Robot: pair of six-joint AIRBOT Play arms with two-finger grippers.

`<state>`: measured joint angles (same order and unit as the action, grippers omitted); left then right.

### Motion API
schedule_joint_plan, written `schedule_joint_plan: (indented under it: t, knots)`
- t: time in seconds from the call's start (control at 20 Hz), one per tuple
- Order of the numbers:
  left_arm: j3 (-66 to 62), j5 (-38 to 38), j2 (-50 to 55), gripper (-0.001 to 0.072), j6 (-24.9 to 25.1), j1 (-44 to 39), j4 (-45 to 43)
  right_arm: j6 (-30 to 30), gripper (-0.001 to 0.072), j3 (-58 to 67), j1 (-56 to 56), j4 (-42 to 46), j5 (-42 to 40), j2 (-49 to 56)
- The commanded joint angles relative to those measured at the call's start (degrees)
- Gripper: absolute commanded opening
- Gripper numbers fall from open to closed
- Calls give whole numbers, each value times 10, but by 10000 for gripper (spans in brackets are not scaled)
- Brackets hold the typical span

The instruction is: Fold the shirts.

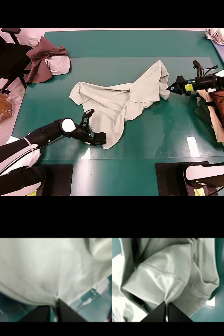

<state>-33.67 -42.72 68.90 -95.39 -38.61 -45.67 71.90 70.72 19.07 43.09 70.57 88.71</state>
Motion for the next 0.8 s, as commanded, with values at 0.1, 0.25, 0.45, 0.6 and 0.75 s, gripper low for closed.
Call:
schedule_joint_plan:
  t: [0.1,0.25,0.45,0.6,0.75]
  knots:
    - [-62,7,-3,27,5,-9,-29,-21,19,0,3,25,17,-40]
    - [-124,-48,-60,27,-106,-3,-183,-26,17,0,10,121,44,-103]
    - [-207,-147,-212,26,-207,113,-357,-68,16,0,5,135,18,-221]
    - [-307,-185,-236,26,-170,221,-361,-111,15,33,-16,142,-18,-309]
    - [-439,-233,-236,26,-139,260,-363,-121,17,126,-33,208,-25,-391]
